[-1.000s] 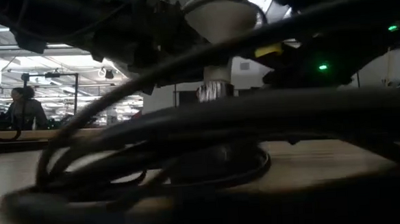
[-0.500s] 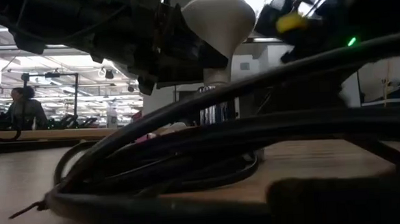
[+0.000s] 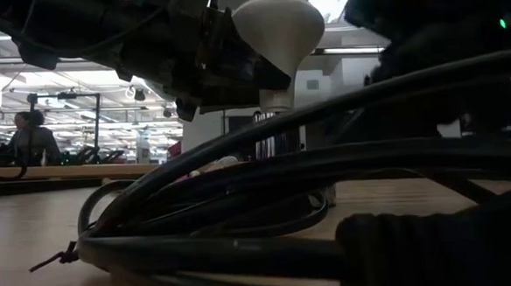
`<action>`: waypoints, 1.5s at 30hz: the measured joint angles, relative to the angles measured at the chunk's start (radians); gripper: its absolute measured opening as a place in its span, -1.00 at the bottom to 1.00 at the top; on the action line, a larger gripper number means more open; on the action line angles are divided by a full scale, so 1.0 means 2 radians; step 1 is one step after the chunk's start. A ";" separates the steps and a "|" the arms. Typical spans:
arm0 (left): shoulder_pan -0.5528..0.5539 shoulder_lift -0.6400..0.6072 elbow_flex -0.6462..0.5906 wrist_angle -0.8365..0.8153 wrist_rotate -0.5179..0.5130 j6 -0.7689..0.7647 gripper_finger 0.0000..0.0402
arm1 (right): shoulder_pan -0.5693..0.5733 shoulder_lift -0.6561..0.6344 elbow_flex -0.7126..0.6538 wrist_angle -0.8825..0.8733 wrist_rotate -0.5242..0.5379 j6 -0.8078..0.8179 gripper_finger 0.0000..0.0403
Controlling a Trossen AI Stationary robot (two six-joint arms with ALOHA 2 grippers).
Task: Screw lightbulb
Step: Insert the white lightbulb into the silver lamp
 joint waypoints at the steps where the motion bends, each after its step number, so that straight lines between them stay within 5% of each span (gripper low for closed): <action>1: 0.000 0.000 0.000 0.000 0.000 0.000 -0.21 | 0.000 0.004 0.000 0.000 0.000 0.003 -0.31; 45: 0.000 0.000 0.000 -0.007 -0.010 0.002 -0.21 | -0.053 0.009 -0.001 -0.066 0.065 -0.006 -0.31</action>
